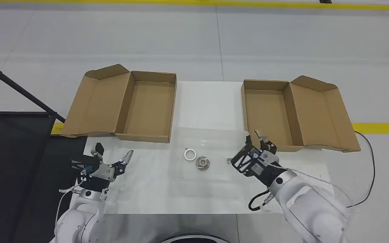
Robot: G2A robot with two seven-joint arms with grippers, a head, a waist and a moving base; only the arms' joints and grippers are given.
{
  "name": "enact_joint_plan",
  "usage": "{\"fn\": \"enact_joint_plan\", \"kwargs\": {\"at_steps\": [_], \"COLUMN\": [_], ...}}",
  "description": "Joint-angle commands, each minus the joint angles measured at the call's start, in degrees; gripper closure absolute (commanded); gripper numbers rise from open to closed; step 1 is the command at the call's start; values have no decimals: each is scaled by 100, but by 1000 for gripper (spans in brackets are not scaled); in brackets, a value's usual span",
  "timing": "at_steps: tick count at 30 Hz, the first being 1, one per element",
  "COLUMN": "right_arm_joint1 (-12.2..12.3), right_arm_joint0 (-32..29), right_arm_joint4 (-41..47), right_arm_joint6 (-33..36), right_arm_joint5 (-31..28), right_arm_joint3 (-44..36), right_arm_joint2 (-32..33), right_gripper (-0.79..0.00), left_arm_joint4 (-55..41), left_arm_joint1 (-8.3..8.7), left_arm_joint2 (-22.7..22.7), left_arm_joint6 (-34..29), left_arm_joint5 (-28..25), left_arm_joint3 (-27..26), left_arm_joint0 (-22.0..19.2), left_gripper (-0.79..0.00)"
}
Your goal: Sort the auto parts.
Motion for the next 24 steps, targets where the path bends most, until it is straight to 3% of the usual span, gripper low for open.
{"fn": "enact_joint_plan", "kwargs": {"at_steps": [1,4,16,24], "right_arm_joint1": [-34,-97,-120,-208], "right_arm_joint0": [457,1127,1190,1849], "right_arm_joint4": [393,1039,950,1326], "right_arm_joint6": [734,1815,1914,3168], "right_arm_joint5": [-92,-89,126,159], "right_arm_joint3": [177,472,757,1304], "right_arm_joint2": [-230,-539,-723,-1314], "right_gripper": [-785,-785,-785,-785], "left_arm_joint4": [0,0,0,0], "left_arm_joint1": [0,0,0,0], "left_arm_joint2": [0,0,0,0], "left_arm_joint6": [0,0,0,0], "left_arm_joint5": [0,0,0,0], "left_arm_joint3": [0,0,0,0], "left_arm_joint0": [0,0,0,0], "left_gripper": [-785,-785,-785,-785]}}
